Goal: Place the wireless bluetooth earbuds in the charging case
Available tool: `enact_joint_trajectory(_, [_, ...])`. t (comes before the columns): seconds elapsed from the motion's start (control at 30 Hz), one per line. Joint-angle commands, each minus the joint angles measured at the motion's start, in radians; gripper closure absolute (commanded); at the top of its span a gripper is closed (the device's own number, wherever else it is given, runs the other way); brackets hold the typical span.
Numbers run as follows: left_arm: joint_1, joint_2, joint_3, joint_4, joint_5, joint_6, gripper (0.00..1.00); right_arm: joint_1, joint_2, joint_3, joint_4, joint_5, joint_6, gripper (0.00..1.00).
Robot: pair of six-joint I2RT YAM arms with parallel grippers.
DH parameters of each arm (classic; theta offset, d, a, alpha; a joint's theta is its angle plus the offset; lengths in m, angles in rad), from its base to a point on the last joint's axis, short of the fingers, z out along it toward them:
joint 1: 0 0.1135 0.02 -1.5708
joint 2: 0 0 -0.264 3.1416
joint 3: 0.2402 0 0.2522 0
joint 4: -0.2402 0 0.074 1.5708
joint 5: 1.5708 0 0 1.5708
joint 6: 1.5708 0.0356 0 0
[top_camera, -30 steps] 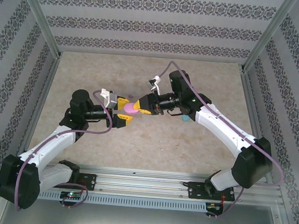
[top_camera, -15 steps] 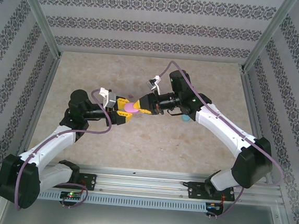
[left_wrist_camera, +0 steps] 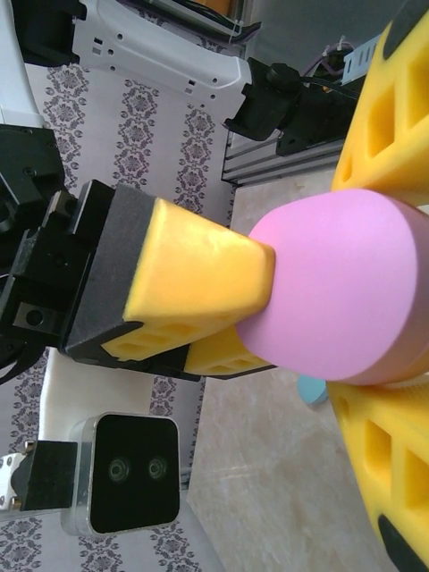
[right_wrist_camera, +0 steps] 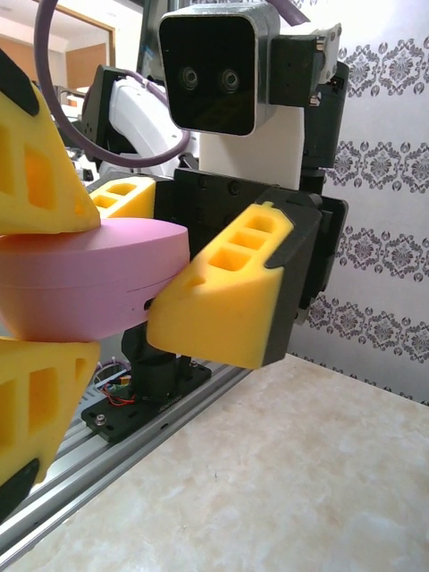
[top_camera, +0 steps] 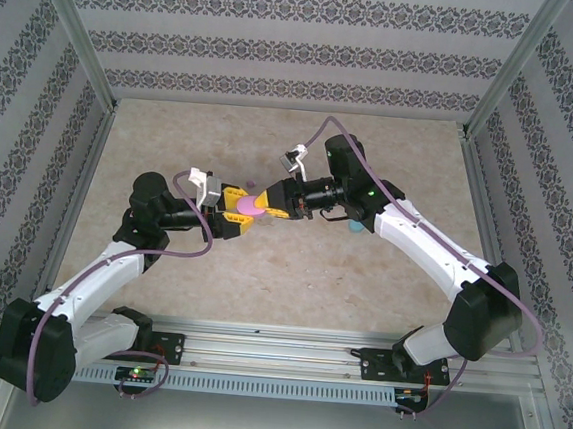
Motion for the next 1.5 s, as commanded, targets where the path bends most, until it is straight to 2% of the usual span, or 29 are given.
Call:
enact_joint_trajectory(0.0, [-0.01, -0.02, 0.004, 0.007, 0.011, 0.019, 0.58, 0.007, -0.023, -0.006, 0.029, -0.028, 0.006, 0.87])
enact_joint_trajectory(0.13, [-0.01, -0.021, 0.003, -0.002, 0.009, 0.021, 0.58, 0.006, -0.024, -0.005, 0.029, -0.029, 0.007, 0.88])
enact_joint_trajectory(0.43, [-0.011, -0.025, 0.011, -0.023, 0.015, 0.028, 0.77, 0.01, -0.029, -0.005, 0.044, -0.025, 0.018, 0.85])
enact_joint_trajectory(0.5, [-0.01, -0.026, 0.018, -0.033, 0.017, 0.026, 0.81, 0.011, -0.029, 0.0, 0.028, -0.022, 0.0, 0.8])
enact_joint_trajectory(0.57, [-0.01, -0.027, 0.024, -0.041, 0.018, 0.019, 0.83, 0.011, -0.032, 0.009, -0.002, -0.008, -0.036, 0.67])
enact_joint_trajectory(0.6, [-0.009, -0.027, 0.029, -0.048, 0.02, 0.014, 0.84, 0.01, -0.04, 0.018, -0.029, 0.014, -0.068, 0.64])
enact_joint_trajectory(0.63, [-0.009, -0.029, 0.032, -0.055, 0.021, 0.01, 0.85, 0.009, -0.05, 0.027, -0.056, 0.043, -0.103, 0.61])
enact_joint_trajectory(0.73, [-0.001, -0.036, 0.049, -0.083, 0.035, -0.01, 0.87, 0.002, -0.114, 0.044, -0.127, 0.161, -0.229, 0.43])
enact_joint_trajectory(0.87, [0.014, -0.047, 0.077, -0.134, 0.092, -0.05, 0.86, 0.016, -0.208, 0.062, -0.22, 0.338, -0.415, 0.34])
enact_joint_trajectory(1.03, [0.021, -0.067, 0.1, -0.2, 0.158, -0.077, 0.86, 0.094, -0.264, 0.07, -0.295, 0.484, -0.617, 0.29])
enact_joint_trajectory(1.3, [0.022, -0.09, 0.111, -0.219, 0.209, -0.134, 0.87, 0.207, -0.247, 0.085, -0.302, 0.518, -0.771, 0.26])
enact_joint_trajectory(1.47, [0.023, -0.093, 0.12, -0.219, 0.226, -0.154, 0.87, 0.221, -0.214, 0.106, -0.319, 0.532, -0.793, 0.28])
